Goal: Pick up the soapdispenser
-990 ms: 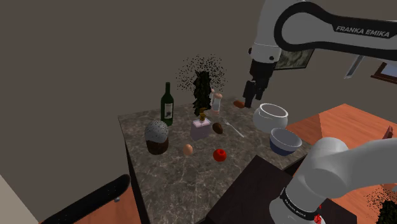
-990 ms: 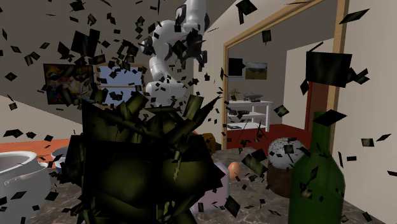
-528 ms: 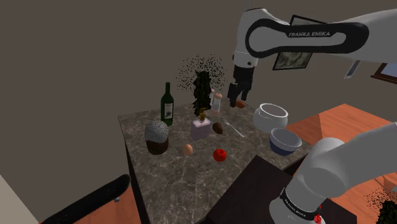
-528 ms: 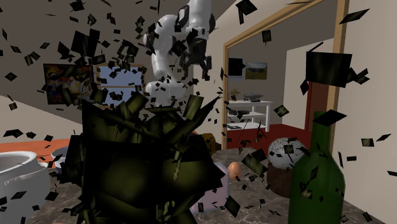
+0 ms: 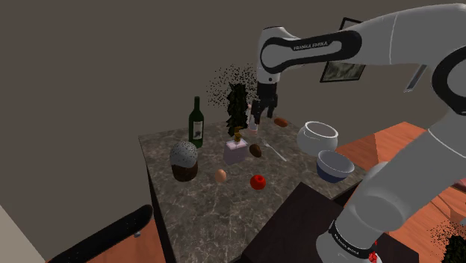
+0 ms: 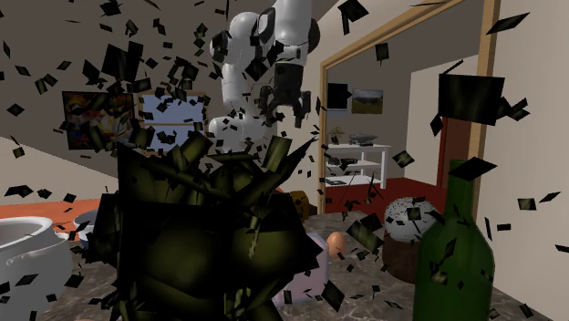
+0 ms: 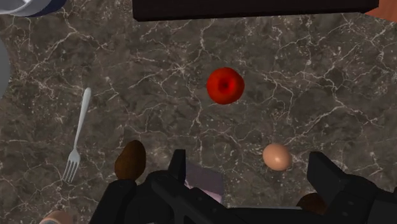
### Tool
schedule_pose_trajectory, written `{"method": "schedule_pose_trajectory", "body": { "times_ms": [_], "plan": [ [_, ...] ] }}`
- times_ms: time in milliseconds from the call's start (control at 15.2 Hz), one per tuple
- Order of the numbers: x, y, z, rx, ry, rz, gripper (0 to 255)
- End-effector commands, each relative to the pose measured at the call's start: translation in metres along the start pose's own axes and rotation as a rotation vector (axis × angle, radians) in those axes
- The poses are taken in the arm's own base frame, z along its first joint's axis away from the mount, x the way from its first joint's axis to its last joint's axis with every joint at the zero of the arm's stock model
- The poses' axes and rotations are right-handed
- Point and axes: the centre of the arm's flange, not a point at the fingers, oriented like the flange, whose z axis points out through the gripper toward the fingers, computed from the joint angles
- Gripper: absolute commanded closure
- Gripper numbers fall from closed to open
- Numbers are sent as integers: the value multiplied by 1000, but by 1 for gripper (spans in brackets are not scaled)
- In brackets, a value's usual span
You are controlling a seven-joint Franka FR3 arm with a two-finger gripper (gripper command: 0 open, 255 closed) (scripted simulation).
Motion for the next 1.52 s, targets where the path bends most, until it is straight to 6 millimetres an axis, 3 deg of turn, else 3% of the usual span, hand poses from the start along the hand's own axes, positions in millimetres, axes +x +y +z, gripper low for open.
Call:
{"method": "schedule_pose_trajectory", "body": {
  "times_ms": [0, 1056, 1452],
  "plan": [
    [25, 7, 16, 4, -11, 3, 0],
    [211, 74, 114, 40, -95, 23, 0],
    [215, 73, 145, 40, -95, 23, 0]
  ]
}}
